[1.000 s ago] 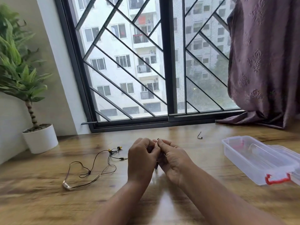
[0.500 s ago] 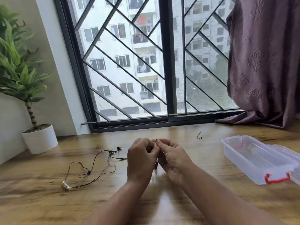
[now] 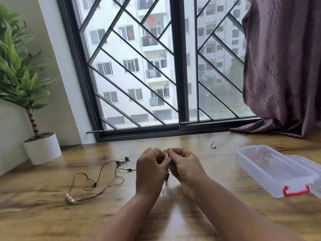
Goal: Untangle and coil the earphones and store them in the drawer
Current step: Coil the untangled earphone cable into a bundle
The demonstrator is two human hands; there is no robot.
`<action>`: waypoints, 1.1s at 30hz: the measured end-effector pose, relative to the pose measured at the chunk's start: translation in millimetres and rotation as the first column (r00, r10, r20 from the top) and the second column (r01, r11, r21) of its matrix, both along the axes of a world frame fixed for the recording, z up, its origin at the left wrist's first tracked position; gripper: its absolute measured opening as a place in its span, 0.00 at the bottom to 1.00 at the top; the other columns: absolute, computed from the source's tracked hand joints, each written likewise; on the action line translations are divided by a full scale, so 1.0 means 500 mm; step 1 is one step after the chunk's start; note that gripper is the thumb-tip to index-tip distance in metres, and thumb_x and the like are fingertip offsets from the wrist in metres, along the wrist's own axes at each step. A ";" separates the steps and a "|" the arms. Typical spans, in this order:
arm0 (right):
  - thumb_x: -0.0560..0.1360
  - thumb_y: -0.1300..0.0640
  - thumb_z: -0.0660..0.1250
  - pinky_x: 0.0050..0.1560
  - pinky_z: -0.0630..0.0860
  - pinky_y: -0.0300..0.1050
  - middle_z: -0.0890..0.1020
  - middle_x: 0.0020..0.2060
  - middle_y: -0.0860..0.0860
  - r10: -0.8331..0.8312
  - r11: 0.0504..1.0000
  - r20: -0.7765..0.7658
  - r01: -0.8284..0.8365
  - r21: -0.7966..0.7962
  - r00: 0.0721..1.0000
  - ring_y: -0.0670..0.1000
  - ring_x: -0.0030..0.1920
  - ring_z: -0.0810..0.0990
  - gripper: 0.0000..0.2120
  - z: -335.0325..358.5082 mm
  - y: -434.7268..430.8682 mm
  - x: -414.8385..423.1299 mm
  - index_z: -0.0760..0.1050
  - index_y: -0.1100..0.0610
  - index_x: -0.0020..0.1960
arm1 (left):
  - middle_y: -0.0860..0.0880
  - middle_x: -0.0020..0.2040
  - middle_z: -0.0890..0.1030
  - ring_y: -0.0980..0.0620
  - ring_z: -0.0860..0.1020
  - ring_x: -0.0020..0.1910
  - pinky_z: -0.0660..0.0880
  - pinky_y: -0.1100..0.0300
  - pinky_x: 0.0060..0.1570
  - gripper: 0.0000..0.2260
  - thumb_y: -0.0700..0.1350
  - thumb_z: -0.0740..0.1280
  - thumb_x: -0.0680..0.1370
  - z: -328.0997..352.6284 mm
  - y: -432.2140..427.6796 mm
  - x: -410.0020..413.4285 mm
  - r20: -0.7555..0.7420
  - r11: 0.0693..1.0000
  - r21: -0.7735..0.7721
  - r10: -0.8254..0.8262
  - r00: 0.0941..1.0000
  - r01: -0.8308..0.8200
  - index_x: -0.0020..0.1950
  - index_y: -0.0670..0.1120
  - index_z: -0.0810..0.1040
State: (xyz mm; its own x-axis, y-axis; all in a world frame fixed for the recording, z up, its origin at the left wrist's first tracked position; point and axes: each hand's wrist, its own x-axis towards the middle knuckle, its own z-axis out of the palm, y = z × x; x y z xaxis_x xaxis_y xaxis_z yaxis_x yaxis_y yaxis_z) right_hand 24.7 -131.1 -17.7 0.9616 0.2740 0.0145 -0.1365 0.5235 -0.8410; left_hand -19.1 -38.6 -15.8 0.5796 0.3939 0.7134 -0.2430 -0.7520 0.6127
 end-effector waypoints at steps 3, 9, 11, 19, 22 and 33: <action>0.78 0.65 0.70 0.41 0.82 0.46 0.87 0.44 0.61 -0.008 1.000 0.002 0.008 -0.003 1.000 0.55 0.40 0.85 0.02 0.001 0.000 0.000 0.81 0.64 0.49 | 0.53 0.31 0.75 0.58 0.75 0.36 0.66 0.74 0.34 0.12 0.40 0.76 0.70 -0.001 -0.001 -0.002 0.005 1.000 -0.004 0.001 1.000 -0.001 0.31 0.49 0.77; 0.78 0.65 0.71 0.48 0.81 0.51 0.87 0.48 0.64 -0.022 1.000 0.019 0.023 -0.017 1.000 0.57 0.43 0.85 0.01 -0.001 0.000 -0.002 0.80 0.63 0.48 | 0.53 0.31 0.75 0.57 0.75 0.36 0.66 0.74 0.34 0.12 0.40 0.76 0.70 -0.001 0.001 -0.002 0.003 1.000 0.005 0.017 1.000 -0.017 0.31 0.49 0.77; 0.78 0.64 0.71 0.47 0.81 0.49 0.87 0.49 0.64 -0.036 0.998 0.034 0.038 -0.053 0.999 0.56 0.44 0.85 0.01 -0.002 -0.001 0.000 0.81 0.63 0.48 | 0.53 0.31 0.75 0.56 0.75 0.36 0.67 0.73 0.34 0.11 0.41 0.76 0.70 -0.001 0.001 -0.001 -0.003 1.000 0.007 0.019 1.000 -0.019 0.31 0.48 0.77; 0.77 0.64 0.72 0.49 0.82 0.50 0.87 0.43 0.59 -0.112 0.959 0.199 0.159 -0.236 0.974 0.54 0.44 0.85 0.05 -0.006 0.004 0.011 0.82 0.57 0.43 | 0.53 0.31 0.75 0.55 0.75 0.35 0.67 0.71 0.34 0.11 0.40 0.76 0.70 -0.001 0.004 -0.001 -0.009 1.000 0.004 0.026 1.000 -0.026 0.31 0.48 0.77; 0.77 0.64 0.72 0.55 0.82 0.56 0.87 0.43 0.58 -0.105 0.936 0.292 0.193 -0.293 0.951 0.56 0.46 0.86 0.05 -0.007 0.002 0.011 0.82 0.57 0.43 | 0.52 0.31 0.76 0.55 0.75 0.35 0.68 0.70 0.34 0.11 0.40 0.76 0.70 -0.001 0.008 0.000 -0.017 1.000 0.003 0.030 0.999 -0.030 0.31 0.48 0.78; 0.77 0.61 0.73 0.56 0.83 0.56 0.88 0.43 0.56 -0.123 0.952 0.245 0.183 -0.244 0.962 0.59 0.50 0.87 0.02 -0.008 -0.003 0.013 0.83 0.57 0.45 | 0.53 0.31 0.75 0.54 0.75 0.36 0.67 0.72 0.34 0.11 0.41 0.78 0.69 -0.001 0.007 0.002 0.011 1.000 -0.002 0.024 1.000 -0.024 0.31 0.49 0.78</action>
State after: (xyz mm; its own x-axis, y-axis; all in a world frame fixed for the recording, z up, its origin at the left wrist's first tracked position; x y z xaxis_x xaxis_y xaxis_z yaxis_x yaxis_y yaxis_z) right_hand 31.2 -132.5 -21.7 0.9722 0.1470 0.1820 0.1355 0.2803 -0.9503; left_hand -18.1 -35.3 -16.2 0.5623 0.4084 0.7190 -0.2319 -0.7568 0.6112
